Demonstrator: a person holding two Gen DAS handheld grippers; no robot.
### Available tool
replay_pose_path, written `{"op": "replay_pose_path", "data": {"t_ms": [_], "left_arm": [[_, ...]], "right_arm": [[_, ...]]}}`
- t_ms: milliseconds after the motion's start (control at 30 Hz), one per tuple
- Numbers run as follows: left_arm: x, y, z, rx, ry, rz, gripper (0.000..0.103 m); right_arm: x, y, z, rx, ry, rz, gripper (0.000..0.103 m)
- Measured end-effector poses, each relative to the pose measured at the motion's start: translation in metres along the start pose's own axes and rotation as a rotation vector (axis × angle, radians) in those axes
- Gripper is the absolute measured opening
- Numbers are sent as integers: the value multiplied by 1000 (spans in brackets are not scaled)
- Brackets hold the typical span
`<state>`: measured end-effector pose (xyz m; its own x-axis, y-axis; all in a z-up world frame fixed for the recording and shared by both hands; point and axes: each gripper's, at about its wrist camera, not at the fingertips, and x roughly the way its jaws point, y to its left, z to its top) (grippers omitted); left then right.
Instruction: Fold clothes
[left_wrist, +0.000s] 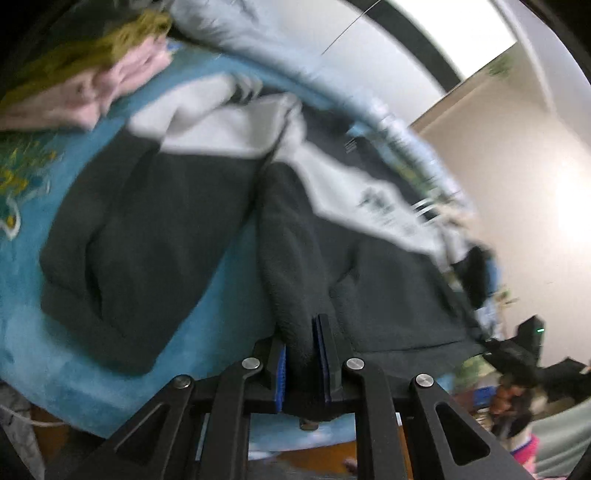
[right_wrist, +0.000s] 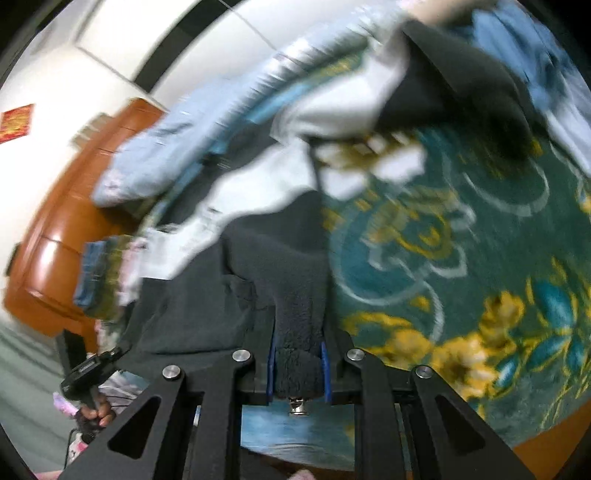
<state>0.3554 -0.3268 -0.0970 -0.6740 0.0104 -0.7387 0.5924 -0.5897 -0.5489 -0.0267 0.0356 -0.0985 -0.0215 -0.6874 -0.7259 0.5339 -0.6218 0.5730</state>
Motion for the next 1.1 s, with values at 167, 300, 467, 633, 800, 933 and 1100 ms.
{"op": "replay_pose_path", "data": {"t_ms": [167,300,467,633,800,933,1100], "left_arm": [[5,11,1,-24,8,11,18],[-7,5,3,17,-18,-28,21],[-51,15,16,42,-176,75,69],[-68,60,26,-45,-261,312,71],[-48,97,23,-134,-204,270,71],[-49,97,25,-101,-234,127,51],[-57,107,41,-148,-240,-108,23]], "right_arm": [[11,-12,-6,22,20,-17,20],[4,3,-4,-51,6,-77,27],[-27,17,11,-102,-128,-225,38],[-31,36,22,-102,-167,-211,38],[4,81,24,-160,-120,-157,38],[37,129,28,-253,-65,-97,38],[85,218,20,-435,19,38,38]]}}
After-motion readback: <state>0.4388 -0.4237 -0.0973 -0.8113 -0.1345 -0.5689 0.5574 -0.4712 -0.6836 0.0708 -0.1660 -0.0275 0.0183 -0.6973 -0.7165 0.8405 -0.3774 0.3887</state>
